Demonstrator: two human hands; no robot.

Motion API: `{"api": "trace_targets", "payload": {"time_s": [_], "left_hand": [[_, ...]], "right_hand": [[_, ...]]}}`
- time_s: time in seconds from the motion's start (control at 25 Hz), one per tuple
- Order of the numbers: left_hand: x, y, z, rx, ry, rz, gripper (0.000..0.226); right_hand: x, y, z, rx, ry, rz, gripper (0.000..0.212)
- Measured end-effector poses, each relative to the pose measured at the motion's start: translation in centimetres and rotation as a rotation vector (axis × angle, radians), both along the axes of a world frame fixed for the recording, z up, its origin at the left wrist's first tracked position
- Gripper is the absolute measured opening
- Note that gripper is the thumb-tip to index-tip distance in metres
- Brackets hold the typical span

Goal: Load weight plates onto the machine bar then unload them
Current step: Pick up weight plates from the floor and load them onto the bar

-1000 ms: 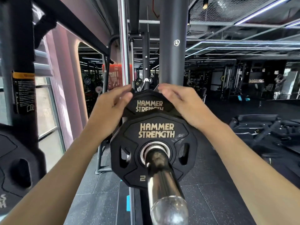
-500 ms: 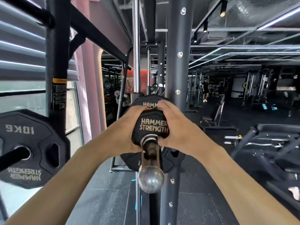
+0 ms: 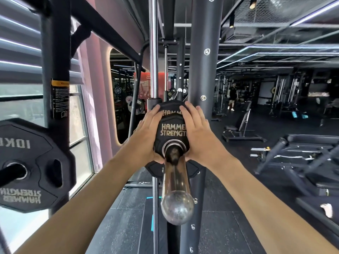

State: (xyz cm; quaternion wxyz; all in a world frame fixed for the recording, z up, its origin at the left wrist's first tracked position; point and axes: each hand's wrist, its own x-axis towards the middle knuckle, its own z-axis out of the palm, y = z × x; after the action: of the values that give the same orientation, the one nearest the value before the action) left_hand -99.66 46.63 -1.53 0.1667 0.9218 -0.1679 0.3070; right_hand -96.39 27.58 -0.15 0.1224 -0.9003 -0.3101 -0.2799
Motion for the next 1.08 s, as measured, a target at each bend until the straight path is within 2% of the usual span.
{"api": "trace_targets", "payload": {"time_s": [0.2, 0.4, 0.6, 1.08], "left_hand": [[3.5, 0.2, 0.5, 0.02, 0.015, 0.088, 0.14], [5.4, 0.7, -0.3, 0.012, -0.034, 0.111, 0.142], [5.5, 1.1, -0.3, 0.053, -0.088, 0.124, 0.147], [5.2, 1.1, -0.2, 0.069, -0.153, 0.125, 0.141]], "right_hand": [[3.2, 0.8, -0.2, 0.035, 0.005, -0.03, 0.149], [5.4, 1.8, -0.8, 0.027, -0.09, -0.095, 0.147], [5.7, 1.6, -0.9, 0.065, -0.097, -0.072, 0.146], [6.1, 1.0, -1.0, 0.12, -0.035, 0.025, 0.147]]}}
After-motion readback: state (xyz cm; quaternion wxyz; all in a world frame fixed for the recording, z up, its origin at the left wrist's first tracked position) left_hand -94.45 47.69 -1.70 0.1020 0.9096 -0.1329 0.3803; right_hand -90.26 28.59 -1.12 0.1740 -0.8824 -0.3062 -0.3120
